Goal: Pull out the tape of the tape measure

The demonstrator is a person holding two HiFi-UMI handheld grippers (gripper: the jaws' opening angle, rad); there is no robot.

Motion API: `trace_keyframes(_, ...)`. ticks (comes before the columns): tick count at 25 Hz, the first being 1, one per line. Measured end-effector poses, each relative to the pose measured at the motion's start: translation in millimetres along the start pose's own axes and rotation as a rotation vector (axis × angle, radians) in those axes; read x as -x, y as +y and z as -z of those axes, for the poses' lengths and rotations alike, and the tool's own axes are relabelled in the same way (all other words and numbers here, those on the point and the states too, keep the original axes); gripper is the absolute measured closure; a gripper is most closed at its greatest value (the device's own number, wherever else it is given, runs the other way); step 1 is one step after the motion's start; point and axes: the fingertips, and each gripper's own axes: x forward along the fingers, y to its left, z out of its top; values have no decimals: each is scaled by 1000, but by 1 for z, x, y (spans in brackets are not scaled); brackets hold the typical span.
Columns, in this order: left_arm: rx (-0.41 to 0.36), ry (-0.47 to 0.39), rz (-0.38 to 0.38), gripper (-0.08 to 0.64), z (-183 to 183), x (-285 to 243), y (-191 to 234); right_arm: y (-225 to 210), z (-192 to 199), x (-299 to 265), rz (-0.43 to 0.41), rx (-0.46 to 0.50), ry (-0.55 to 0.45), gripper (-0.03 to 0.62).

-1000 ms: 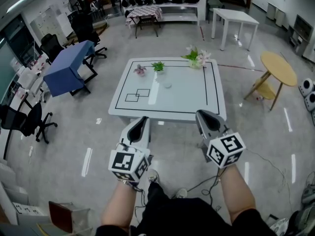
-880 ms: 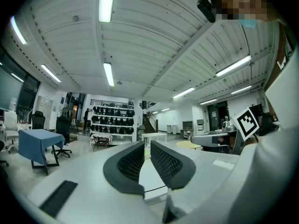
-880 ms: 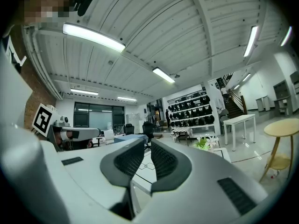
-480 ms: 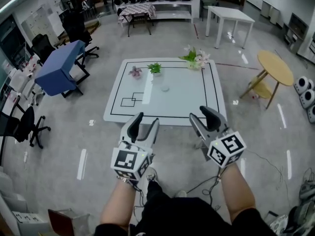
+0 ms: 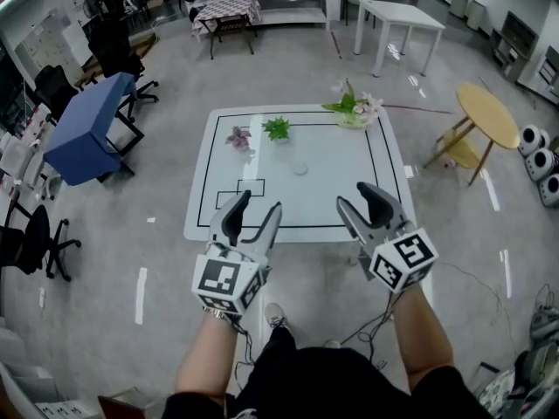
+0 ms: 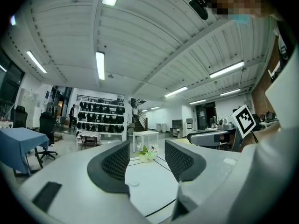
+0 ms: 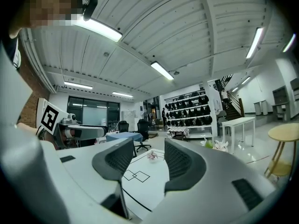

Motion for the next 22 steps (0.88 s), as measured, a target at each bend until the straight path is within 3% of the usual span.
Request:
trace_keyframes(10, 61, 38, 86, 341, 25, -47, 88, -11, 20, -85, 90, -22, 63, 387)
trace_keyframes(22, 96, 49, 198, 341, 36, -72, 134, -6, 27, -137, 166, 0, 118, 374)
